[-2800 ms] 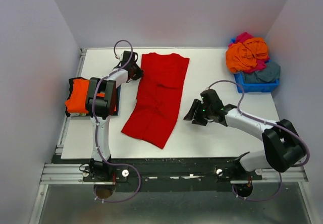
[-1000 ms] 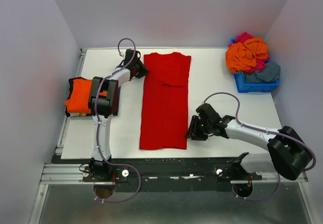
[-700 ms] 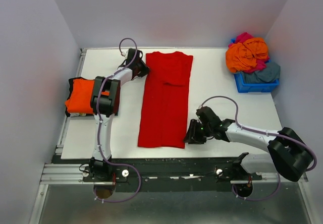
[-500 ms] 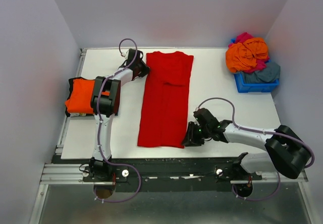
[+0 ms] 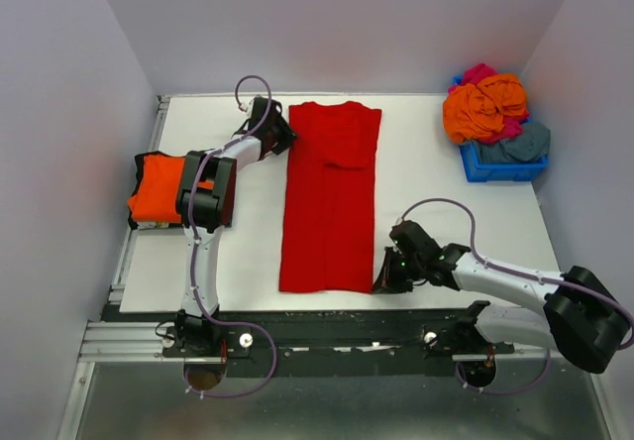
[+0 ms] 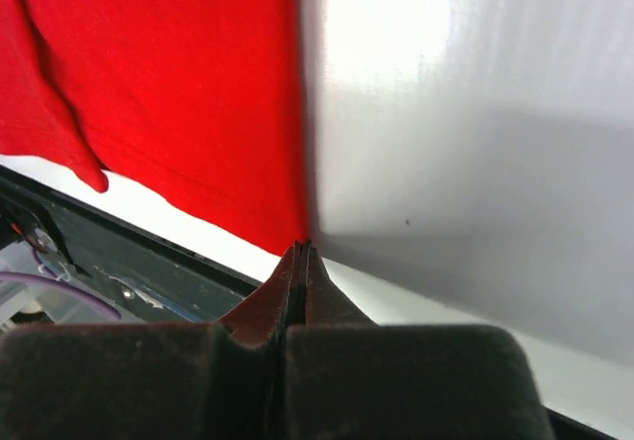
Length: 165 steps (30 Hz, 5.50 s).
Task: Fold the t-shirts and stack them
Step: Rotate the tshirt 90 degrees, then grab the bottom of the folded rectangular tshirt with both arms, then fold the folded rectangular tshirt in 1/3 of the way, then grab one side of the 2/3 rectangular tshirt with both arms
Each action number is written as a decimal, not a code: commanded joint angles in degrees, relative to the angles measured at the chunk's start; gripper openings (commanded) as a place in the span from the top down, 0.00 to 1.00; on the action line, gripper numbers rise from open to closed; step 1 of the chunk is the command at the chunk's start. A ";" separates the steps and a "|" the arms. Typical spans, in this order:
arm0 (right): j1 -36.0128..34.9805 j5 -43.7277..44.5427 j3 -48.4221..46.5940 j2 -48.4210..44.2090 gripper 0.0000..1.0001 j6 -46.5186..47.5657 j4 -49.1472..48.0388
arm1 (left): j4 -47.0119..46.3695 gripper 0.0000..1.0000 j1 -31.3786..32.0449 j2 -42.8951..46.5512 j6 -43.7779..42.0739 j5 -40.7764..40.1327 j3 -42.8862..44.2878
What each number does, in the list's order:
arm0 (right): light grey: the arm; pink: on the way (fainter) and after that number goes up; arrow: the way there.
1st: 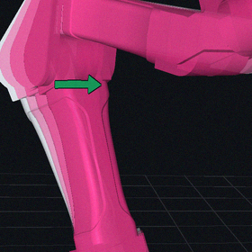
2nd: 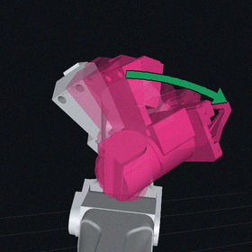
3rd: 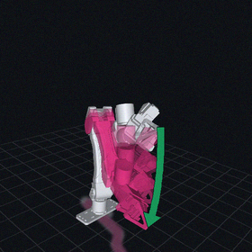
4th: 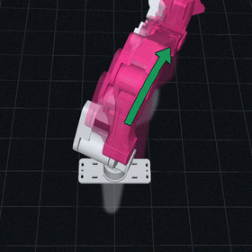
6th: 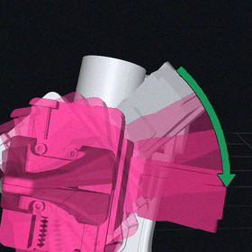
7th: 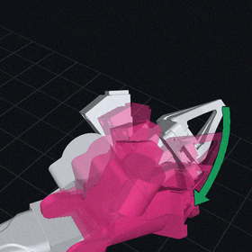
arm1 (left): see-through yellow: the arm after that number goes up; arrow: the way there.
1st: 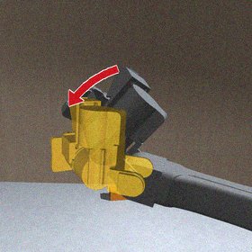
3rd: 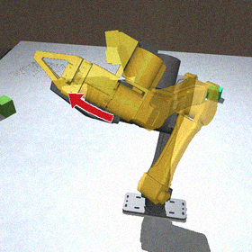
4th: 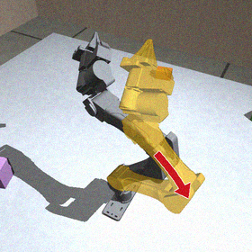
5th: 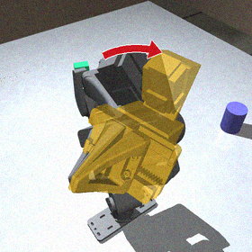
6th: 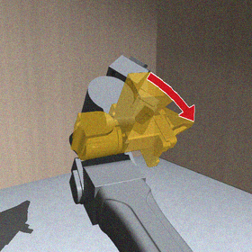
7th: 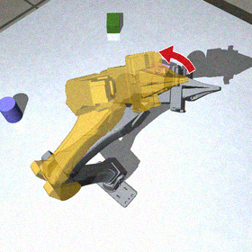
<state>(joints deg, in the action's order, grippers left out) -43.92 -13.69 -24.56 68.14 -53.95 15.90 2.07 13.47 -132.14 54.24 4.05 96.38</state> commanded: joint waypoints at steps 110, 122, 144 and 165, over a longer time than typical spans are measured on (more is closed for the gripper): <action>26.52 3.32 -54.71 39.52 0.99 22.58 12.22 | 13.67 1.00 3.93 25.71 -8.80 3.33 -20.27; 26.96 5.17 -61.93 46.73 0.98 22.40 13.45 | 12.53 0.92 2.87 17.79 -8.88 5.78 -15.00; 25.99 -4.40 -26.87 26.08 0.52 24.78 -0.60 | 8.31 0.37 6.30 41.08 -13.19 2.45 -44.68; 25.20 -8.19 -23.87 28.54 0.79 25.74 -2.98 | 10.94 0.43 8.15 43.28 -14.86 3.95 -49.27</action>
<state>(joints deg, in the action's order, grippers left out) -18.11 -20.71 -48.60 94.96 -28.86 13.69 9.89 21.47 -90.74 41.30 8.99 46.28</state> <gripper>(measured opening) 0.295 0.569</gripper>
